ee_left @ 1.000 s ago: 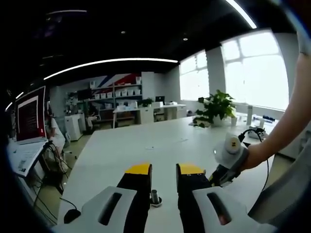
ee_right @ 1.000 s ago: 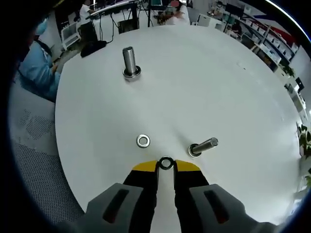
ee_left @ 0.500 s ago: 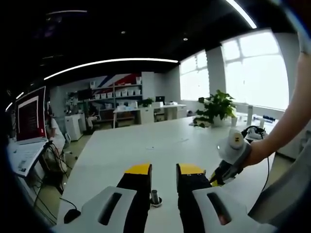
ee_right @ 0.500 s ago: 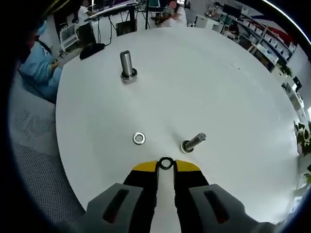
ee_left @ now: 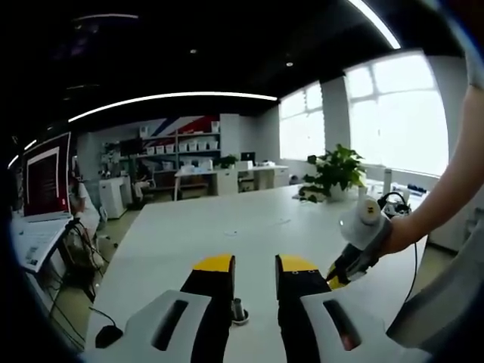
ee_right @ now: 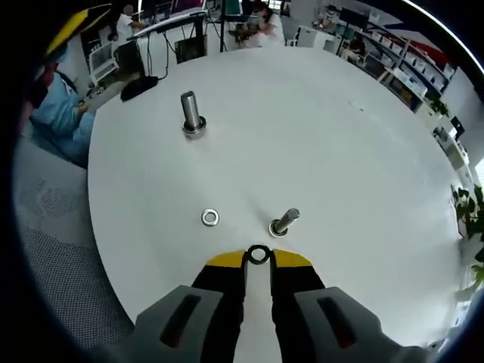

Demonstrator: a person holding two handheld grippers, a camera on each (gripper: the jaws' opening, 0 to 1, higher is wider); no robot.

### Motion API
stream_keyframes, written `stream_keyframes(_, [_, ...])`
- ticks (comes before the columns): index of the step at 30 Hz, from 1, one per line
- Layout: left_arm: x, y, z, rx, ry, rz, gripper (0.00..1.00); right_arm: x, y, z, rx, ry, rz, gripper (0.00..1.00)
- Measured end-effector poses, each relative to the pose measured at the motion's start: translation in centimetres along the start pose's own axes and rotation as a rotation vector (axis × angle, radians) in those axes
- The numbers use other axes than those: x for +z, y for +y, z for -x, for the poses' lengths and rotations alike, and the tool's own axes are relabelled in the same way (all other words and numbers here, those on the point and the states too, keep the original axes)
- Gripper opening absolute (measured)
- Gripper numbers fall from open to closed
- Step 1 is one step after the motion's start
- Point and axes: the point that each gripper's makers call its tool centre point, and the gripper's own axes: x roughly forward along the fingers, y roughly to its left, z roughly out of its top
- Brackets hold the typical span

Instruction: Place the washer onto the threaded stud by aligning its center hole with the stud, sliding it down to the base, and recovering from edge contact or off-axis alignment until the washer reaches the visible bottom stop.

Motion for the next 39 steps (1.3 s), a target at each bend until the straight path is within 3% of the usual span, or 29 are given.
stream_keyframes(23, [0.3, -0.1, 0.0, -0.006, -0.014, 0.005, 0.21, 2.2, -1.8, 1.8, -0.045, -0.026, 0.026, 0.13])
stream_keyframes(39, [0.3, 0.1, 0.1, 0.002, -0.014, 0.005, 0.21, 3.1, -2.1, 1.5, -0.05, -0.033, 0.041, 0.13])
